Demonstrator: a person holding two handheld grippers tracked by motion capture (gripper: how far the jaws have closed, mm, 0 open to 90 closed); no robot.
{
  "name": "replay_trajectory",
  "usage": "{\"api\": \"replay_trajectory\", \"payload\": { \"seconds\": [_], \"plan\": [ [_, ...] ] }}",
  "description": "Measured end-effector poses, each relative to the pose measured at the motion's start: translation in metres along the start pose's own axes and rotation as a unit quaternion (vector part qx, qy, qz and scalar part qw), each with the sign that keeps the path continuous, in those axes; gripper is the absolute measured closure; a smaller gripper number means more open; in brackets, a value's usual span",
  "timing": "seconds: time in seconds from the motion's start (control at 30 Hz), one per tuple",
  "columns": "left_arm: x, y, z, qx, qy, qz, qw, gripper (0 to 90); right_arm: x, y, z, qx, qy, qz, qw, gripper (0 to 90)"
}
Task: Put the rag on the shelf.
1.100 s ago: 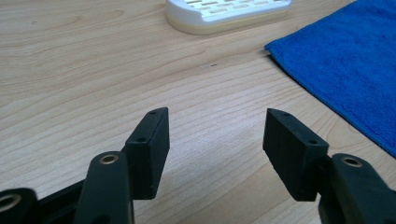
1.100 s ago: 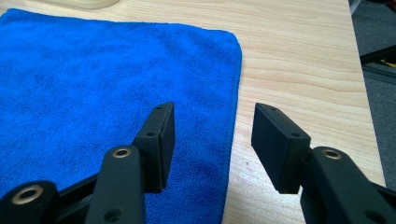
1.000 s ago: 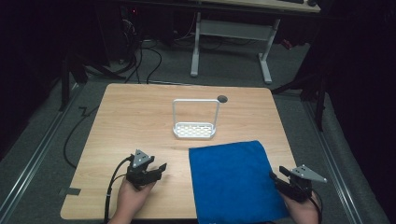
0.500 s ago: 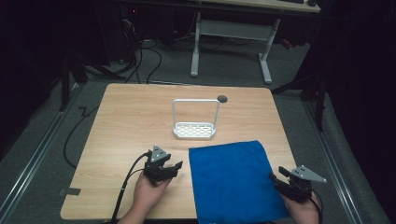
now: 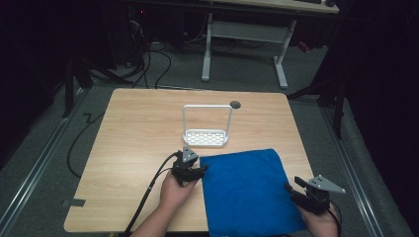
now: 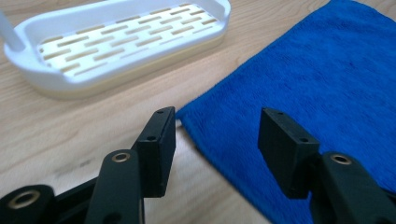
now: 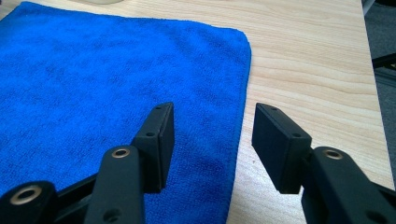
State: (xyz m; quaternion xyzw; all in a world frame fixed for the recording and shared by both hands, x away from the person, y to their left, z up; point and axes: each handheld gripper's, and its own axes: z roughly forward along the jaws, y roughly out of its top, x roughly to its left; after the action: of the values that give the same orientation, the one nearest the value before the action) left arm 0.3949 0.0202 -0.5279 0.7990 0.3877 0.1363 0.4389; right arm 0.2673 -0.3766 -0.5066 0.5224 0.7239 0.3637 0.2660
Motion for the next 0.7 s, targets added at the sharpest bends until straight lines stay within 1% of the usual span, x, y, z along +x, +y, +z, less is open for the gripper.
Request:
{"api": "replay_trajectory", "payload": {
  "seconds": [0.07,0.1,0.13,0.2,0.23,0.27,0.3,0.33,0.37,0.47,0.53,0.6,0.63,0.7],
  "plan": [
    [0.003,0.003,0.005,0.002,-0.003,-0.007,1.0,47.8,0.0,0.0,0.0,0.001,0.0,0.001,1.0,49.3],
    [0.003,0.003,0.005,0.002,-0.003,-0.007,1.0,47.8,0.0,0.0,0.0,0.001,0.0,0.001,1.0,49.3],
    [0.007,0.004,0.008,0.008,-0.01,-0.023,0.9997,47.9,0.0,0.0,0.001,0.002,0.001,0.002,1.0,49.3],
    [0.012,0.003,0.008,0.009,-0.023,-0.047,0.9986,48.0,0.0,-0.001,0.0,0.001,0.001,0.003,1.0,49.3],
    [0.012,0.003,0.008,0.009,-0.023,-0.047,0.9986,48.2,0.0,-0.001,0.0,0.001,0.001,0.003,1.0,49.3],
    [0.017,0.003,0.009,0.009,-0.024,-0.069,0.9973,48.5,0.001,-0.001,0.0,0.001,0.001,0.004,1.0,49.3],
    [0.017,0.003,0.009,0.009,-0.024,-0.069,0.9973,48.8,0.001,-0.001,0.0,0.001,0.001,0.004,1.0,49.3],
    [0.019,0.003,0.01,0.012,-0.025,-0.083,0.9961,49.8,0.001,-0.001,0.0,0.0,0.0,0.005,1.0,49.3],
    [0.019,0.003,0.01,0.012,-0.025,-0.083,0.9961,51.1,0.0,-0.001,0.0,0.0,0.0,0.006,1.0,49.3],
    [0.017,0.006,0.015,0.022,-0.017,-0.076,0.9967,54.3,0.0,-0.001,0.0,0.001,-0.002,0.01,1.0,49.3],
    [0.016,0.007,0.016,0.024,-0.013,-0.067,0.9974,56.6,0.001,-0.001,0.0,0.001,-0.003,0.011,0.9999,49.3],
    [0.016,0.007,0.017,0.026,-0.012,-0.067,0.9973,58.3,0.001,-0.001,0.001,0.002,-0.003,0.012,0.9999,49.3],
    [0.013,0.007,0.017,0.029,-0.012,-0.055,0.998,58.5,0.002,-0.001,0.001,0.004,-0.004,0.013,0.9999,49.4],
    [0.011,0.007,0.017,0.03,-0.007,-0.048,0.9984,58.7,0.003,0.0,0.003,0.004,-0.004,0.012,0.9999,49.3]
  ]
}}
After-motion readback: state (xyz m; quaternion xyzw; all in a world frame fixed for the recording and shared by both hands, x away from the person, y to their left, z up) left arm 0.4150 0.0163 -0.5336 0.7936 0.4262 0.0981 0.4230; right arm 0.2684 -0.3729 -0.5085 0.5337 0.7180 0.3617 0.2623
